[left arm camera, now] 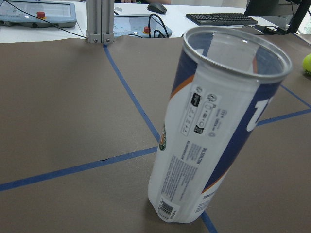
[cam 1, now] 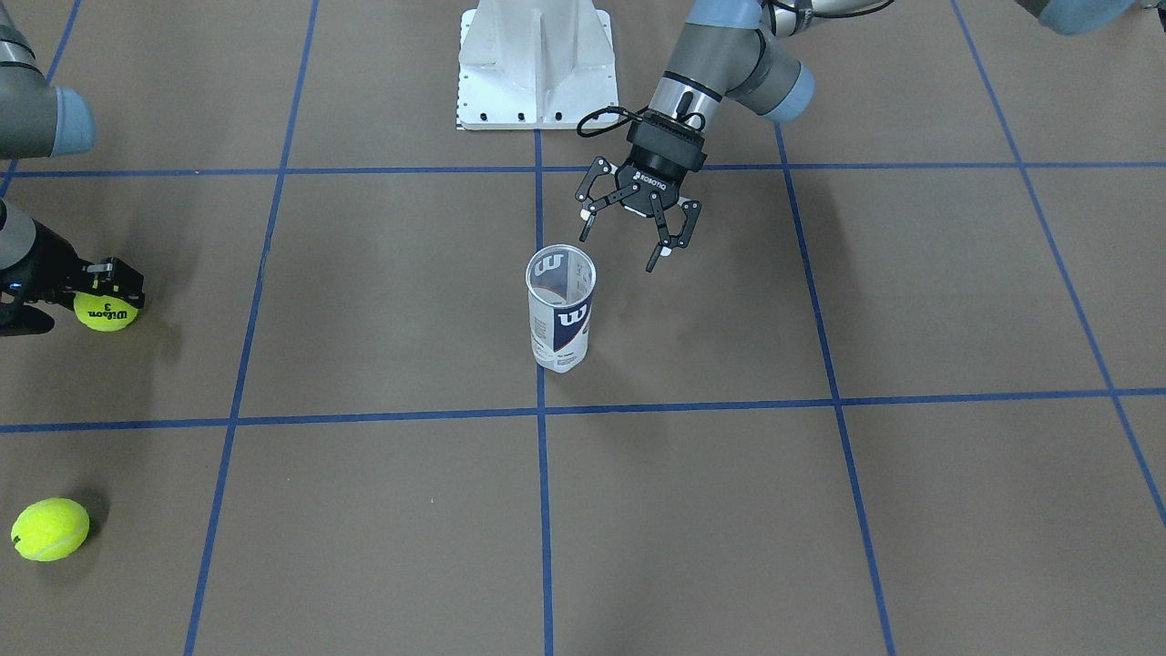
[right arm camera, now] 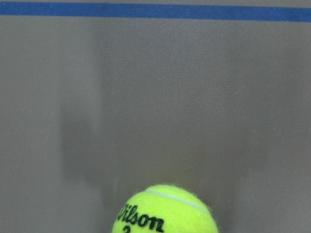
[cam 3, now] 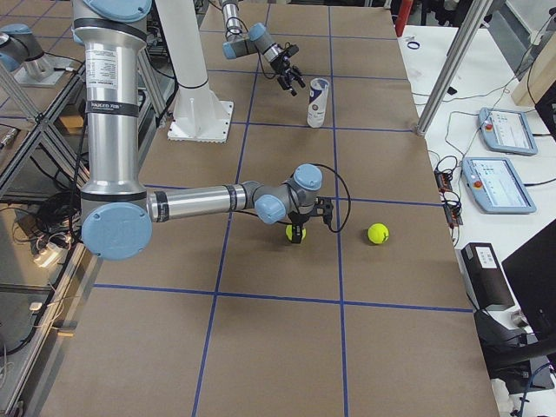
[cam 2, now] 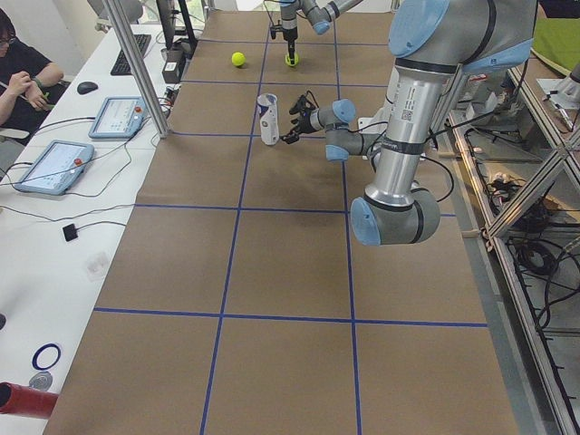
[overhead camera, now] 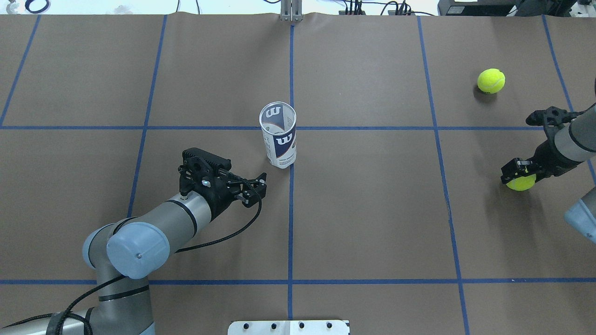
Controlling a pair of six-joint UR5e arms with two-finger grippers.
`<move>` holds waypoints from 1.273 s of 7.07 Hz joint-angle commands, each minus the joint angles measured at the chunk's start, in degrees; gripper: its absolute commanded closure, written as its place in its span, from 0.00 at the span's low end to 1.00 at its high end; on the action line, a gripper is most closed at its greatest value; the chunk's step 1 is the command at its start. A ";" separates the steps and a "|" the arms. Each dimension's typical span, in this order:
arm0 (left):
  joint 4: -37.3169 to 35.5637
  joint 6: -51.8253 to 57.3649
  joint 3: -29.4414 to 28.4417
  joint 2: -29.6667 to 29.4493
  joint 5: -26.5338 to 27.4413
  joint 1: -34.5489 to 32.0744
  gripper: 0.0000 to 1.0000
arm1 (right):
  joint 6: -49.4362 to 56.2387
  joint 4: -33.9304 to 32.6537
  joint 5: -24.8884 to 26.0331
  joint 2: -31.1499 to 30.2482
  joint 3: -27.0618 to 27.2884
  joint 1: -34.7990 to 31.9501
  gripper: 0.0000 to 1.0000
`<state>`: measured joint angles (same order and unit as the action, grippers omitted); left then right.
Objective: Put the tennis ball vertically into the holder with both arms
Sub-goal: 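Grasp the nearer yellow tennis ball with the right gripper, then carry the ball toward the can with the right gripper while the left grips the can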
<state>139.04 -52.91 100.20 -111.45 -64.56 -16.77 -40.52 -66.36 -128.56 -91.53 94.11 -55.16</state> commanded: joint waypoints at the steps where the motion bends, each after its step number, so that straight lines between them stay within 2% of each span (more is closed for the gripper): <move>1: 0.00 0.00 -0.01 0.00 0.05 -0.02 0.02 | 0.09 0.18 -0.63 0.38 0.45 -0.12 1.00; 2: 0.09 0.00 -0.01 0.00 0.05 -0.02 0.02 | 0.61 0.09 -1.85 0.82 1.24 -1.16 1.00; 4: 0.00 0.00 -0.27 0.00 0.05 0.25 0.02 | 0.53 -0.61 -8.60 5.11 1.25 -5.81 1.00; 6: 0.26 -0.09 -4.20 -2.00 1.36 0.69 0.02 | -0.09 -1.23 -10.74 8.72 1.16 -6.89 1.00; 7: 3.83 0.00 -8.40 -4.72 5.89 0.69 0.02 | -0.17 -4.54 -11.61 11.43 2.12 -7.06 1.00; 8: 9.00 0.09 -12.18 -5.70 7.85 0.69 0.02 | -0.18 -9.44 -12.23 13.81 4.30 -7.15 1.00; 9: 9.66 1.57 -12.57 -5.63 8.05 0.69 0.02 | -0.18 -14.80 -12.32 16.62 6.41 -7.15 1.00</move>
<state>146.21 -52.48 89.65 -116.48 -57.78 -16.09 -40.67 -75.23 -140.50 -78.14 98.16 -62.25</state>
